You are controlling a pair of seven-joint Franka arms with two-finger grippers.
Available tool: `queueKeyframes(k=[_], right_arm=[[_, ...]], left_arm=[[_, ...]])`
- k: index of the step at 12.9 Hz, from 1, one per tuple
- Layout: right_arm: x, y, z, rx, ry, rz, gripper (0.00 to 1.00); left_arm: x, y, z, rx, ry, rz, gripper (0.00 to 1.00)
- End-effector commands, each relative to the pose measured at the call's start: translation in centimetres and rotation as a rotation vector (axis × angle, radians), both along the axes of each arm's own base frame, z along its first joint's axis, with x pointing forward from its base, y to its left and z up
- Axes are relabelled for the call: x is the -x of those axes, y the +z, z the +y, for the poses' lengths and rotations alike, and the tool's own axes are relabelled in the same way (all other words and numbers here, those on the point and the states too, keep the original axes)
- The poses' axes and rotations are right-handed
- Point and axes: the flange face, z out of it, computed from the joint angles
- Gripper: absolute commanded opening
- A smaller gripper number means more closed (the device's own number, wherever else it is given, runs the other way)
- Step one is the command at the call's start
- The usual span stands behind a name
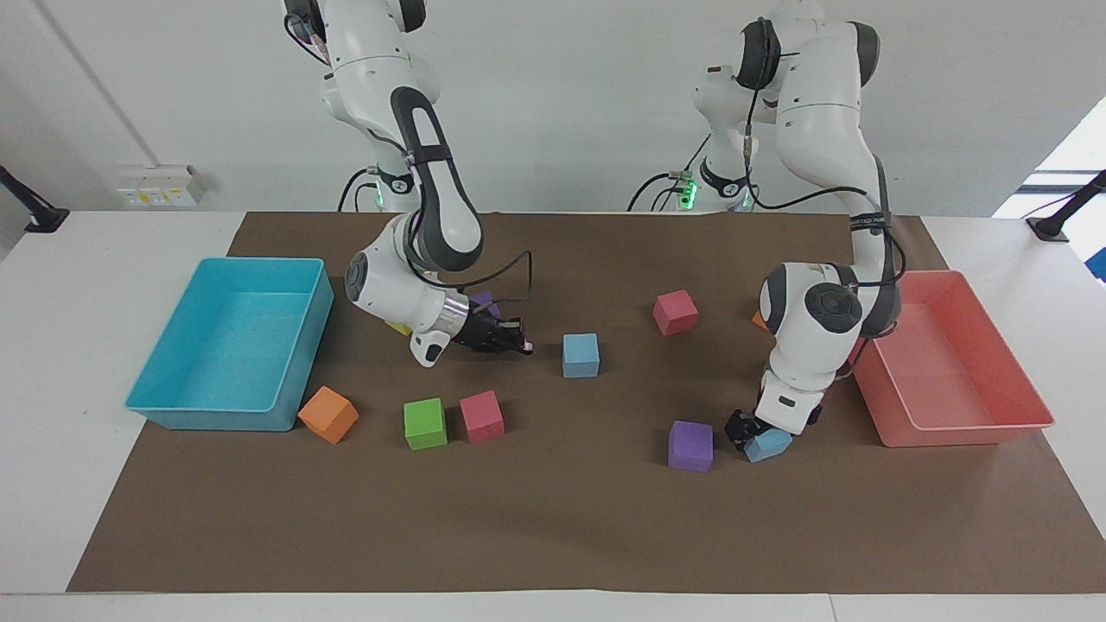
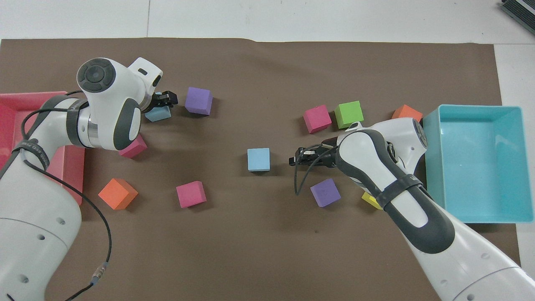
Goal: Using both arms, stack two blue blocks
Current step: 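Grasp the second light-blue cube with the left gripper and carry it toward center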
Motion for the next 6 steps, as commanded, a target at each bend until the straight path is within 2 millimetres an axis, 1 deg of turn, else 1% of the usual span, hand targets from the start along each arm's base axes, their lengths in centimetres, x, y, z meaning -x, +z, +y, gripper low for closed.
queueKeyframes(k=[1, 2, 3, 4, 5, 6], right_arm=[[-0.3, 0.0, 0.5, -0.029, -0.017, -0.025, 0.0], [-0.3, 0.0, 0.5, -0.033, -0.021, -0.024, 0.0], [-0.3, 0.0, 0.6, -0.033, -0.021, -0.025, 0.0], [-0.4, 0.0, 0.5, -0.031, -0.024, -0.028, 0.0], [-0.3, 0.0, 0.5, -0.033, -0.029, -0.026, 0.0], [-0.4, 0.0, 0.5, -0.035, -0.032, -0.026, 0.0]], left_arm=[[0.1, 0.7, 0.4, -0.023, 0.0, -0.018, 0.47], [0.1, 0.6, 0.4, -0.023, 0.0, -0.016, 0.31], [0.2, 0.7, 0.3, -0.022, 0.0, -0.018, 0.1], [0.1, 0.9, 0.2, -0.021, 0.0, -0.024, 0.0], [0.0, 1.4, 0.1, -0.016, -0.002, -0.032, 0.0], [0.1, 2.7, 0.3, -0.014, -0.003, -0.042, 0.0]])
